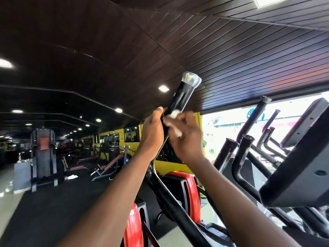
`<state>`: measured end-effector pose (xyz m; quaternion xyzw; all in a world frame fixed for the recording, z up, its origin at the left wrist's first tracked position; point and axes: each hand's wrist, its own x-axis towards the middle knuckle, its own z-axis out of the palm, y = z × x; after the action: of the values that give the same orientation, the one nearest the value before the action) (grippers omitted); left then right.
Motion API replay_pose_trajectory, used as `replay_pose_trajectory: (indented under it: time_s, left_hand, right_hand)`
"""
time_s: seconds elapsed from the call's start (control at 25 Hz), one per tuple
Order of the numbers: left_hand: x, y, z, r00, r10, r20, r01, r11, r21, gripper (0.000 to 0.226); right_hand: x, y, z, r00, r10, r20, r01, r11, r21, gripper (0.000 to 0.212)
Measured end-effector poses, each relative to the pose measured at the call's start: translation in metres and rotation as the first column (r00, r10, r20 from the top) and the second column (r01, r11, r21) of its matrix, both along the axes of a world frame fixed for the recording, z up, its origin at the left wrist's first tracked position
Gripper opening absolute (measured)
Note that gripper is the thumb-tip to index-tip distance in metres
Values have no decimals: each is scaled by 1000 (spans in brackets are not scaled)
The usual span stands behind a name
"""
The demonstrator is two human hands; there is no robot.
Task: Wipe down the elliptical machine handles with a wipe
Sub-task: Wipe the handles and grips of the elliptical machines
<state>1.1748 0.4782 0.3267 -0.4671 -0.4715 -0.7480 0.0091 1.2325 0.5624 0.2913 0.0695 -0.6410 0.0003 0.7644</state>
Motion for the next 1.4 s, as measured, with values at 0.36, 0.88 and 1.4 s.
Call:
replay_pose_trajectory:
  time_s: [0.36,0.88,1.4]
  left_hand:
    - [16,4,21,987,49,-151,-50,999,0,32]
    - [15,7,40,965,30,-259,-52,996,-79,31]
    - [30,10,48,946,65,-317,-103,989,-104,35]
  right_hand:
    - [4,-1,15,950,239,-200,-293,906,-306,17]
    - [27,-2,43,982,8,-191,-23,997,-79,23]
    - [19,-17,58,850,333,-408,-509,720,-472,10]
